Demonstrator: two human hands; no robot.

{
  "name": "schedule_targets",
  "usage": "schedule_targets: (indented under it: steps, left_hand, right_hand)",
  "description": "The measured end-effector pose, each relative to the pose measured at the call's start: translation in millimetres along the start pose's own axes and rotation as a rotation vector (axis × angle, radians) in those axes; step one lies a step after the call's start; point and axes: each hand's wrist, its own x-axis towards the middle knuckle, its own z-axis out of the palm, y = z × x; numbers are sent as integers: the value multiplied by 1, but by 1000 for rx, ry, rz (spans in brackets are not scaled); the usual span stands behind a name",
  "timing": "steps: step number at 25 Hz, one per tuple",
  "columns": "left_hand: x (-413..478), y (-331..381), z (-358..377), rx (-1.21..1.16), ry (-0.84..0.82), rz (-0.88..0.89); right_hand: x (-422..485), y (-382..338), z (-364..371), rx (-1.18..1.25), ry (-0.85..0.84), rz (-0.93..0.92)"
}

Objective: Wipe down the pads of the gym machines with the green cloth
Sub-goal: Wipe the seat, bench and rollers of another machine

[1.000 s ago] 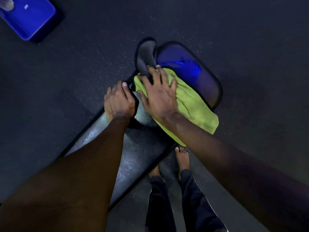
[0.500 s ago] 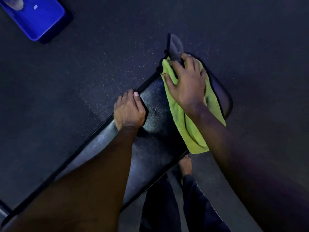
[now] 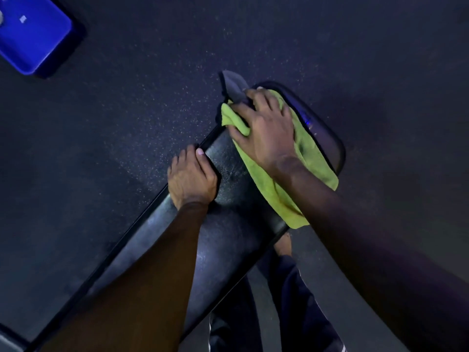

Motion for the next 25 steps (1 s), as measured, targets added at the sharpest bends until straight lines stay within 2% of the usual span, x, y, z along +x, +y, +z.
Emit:
schedule_targets:
  steps: [4,6,8,11,13,15,18,20,23,25]
  left_hand:
    - [2,2,-1,-6,-10,-6]
    - [5,5,-6,-69,-50,-59]
    - [12,13,-13,-175,-69,-59]
    - [32,45,-15,-244,-106,35]
    - [44,67,-8,-174,-139,-60]
    - [46,77,-3,-101,-91,-151]
    - [43,76,-3,-78,-76,-150]
    - [43,79,-4,-76,-55,-140]
    - [43,80,-3,-73,-23,-137]
    - [42,80,-3,-69,-1,-123]
  right_hand:
    - [-17,24,-8,120,90,215]
    - [-32,31,-8,167,145,374]
    - [-45,28,-4,194,158,456]
    - [-34,11,0,212,117,448]
    - [-16,5,-2,143,80,359]
    - [1,7,-4,93,57,238]
    - [15,30,-12,53,25,114]
    - [7,55,-15,93,48,186]
    - [-40,90,-19,249,132,433]
    - [-74,97,-21,263,120,480]
